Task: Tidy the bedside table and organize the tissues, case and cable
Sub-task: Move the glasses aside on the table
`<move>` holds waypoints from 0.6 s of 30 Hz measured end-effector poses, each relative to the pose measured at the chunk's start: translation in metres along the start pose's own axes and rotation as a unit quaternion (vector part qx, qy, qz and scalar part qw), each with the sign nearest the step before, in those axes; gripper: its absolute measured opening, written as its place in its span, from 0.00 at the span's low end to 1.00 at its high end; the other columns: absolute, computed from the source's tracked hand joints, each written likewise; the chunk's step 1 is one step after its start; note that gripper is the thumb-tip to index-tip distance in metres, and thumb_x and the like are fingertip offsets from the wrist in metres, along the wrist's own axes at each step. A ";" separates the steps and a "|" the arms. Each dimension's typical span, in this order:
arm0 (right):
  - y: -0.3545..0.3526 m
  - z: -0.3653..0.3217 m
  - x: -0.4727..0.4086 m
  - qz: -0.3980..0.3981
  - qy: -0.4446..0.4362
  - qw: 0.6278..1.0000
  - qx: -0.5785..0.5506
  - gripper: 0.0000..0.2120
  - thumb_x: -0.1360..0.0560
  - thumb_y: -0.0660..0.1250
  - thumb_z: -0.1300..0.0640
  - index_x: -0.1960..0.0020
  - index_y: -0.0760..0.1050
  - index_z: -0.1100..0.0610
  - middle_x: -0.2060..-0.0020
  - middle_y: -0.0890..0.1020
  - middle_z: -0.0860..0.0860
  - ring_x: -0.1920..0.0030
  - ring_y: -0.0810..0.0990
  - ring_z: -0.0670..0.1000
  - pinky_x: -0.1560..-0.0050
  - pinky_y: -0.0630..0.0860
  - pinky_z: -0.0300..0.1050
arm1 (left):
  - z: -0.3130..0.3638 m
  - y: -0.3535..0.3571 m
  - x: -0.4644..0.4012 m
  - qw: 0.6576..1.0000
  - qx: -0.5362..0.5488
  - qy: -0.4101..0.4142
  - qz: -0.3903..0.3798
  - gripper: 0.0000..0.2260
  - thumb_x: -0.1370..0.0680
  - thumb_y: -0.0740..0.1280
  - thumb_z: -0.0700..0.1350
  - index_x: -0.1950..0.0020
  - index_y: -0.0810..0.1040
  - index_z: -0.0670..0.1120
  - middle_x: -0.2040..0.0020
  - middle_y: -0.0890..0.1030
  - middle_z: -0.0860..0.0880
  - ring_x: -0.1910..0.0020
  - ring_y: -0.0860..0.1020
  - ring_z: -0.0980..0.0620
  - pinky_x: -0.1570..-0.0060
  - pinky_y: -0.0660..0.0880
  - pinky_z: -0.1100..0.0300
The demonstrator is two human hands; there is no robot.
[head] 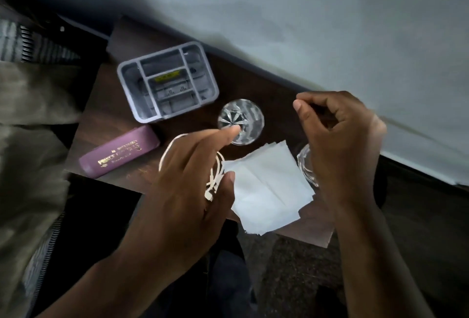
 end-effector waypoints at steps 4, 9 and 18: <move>-0.012 0.047 0.008 0.012 0.048 0.999 0.006 0.05 0.24 0.73 0.58 0.49 0.85 0.55 0.55 0.86 0.49 0.57 0.84 0.46 0.51 0.80 0.38 | 0.019 0.018 -0.005 0.999 -0.005 0.032 -0.019 0.19 0.20 0.62 0.47 0.29 0.73 0.49 0.32 0.76 0.54 0.31 0.73 0.54 0.33 0.71 0.55; -0.021 0.118 0.026 -0.045 0.132 0.989 0.057 0.11 0.25 0.74 0.58 0.44 0.84 0.53 0.49 0.84 0.51 0.50 0.82 0.47 0.45 0.78 0.39 | 0.039 0.055 -0.016 0.991 -0.053 0.094 -0.084 0.17 0.19 0.62 0.44 0.29 0.75 0.49 0.35 0.77 0.51 0.33 0.72 0.54 0.33 0.63 0.66; -0.001 0.170 0.058 -0.168 0.196 0.951 0.170 0.44 0.30 0.77 0.44 0.21 0.58 0.48 0.24 0.62 0.54 0.26 0.61 0.58 0.28 0.66 0.56 | 0.055 0.116 -0.034 0.966 -0.147 0.137 -0.161 0.24 0.25 0.63 0.45 0.28 0.72 0.46 0.32 0.75 0.45 0.32 0.71 0.47 0.34 0.60 0.64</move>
Point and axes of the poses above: each hand's wrist, its own x-axis away from the middle knuckle, its own y-axis out of the palm, z = x × y, the point moved 9 cm from there along -x, towards the middle knuckle
